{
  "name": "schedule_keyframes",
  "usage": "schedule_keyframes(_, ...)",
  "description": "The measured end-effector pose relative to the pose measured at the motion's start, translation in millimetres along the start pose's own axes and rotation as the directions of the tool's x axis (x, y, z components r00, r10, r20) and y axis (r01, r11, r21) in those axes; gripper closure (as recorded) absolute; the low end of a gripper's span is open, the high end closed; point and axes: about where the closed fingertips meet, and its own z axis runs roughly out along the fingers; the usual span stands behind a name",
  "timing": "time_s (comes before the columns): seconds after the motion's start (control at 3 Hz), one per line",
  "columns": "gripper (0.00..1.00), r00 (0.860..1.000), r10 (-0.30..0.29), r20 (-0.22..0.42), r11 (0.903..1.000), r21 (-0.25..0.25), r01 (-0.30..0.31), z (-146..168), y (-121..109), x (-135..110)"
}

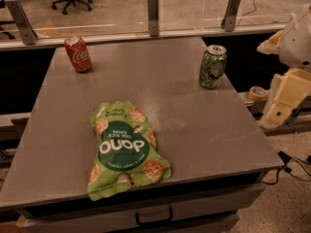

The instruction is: Knock green can over

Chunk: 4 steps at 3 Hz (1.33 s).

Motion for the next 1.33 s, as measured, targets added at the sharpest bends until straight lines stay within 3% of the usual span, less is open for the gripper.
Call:
schedule_keyframes(0.33, 0.0, 0.994, -0.036, 0.104, 0.9992, 0.02, 0.034, 35, -53, 5)
schedule_keyframes(0.67, 0.0, 0.974, -0.026, 0.225, 0.9994, 0.029, 0.02, 76, -110, 12)
schedule_keyframes(1.0, 0.0, 0.941, 0.01, 0.338, 0.9997, 0.018, -0.017, 117, -152, 12)
schedule_keyframes(1.33, 0.0, 0.903, 0.067, 0.425, 0.9977, -0.03, -0.06, 150, -171, 9)
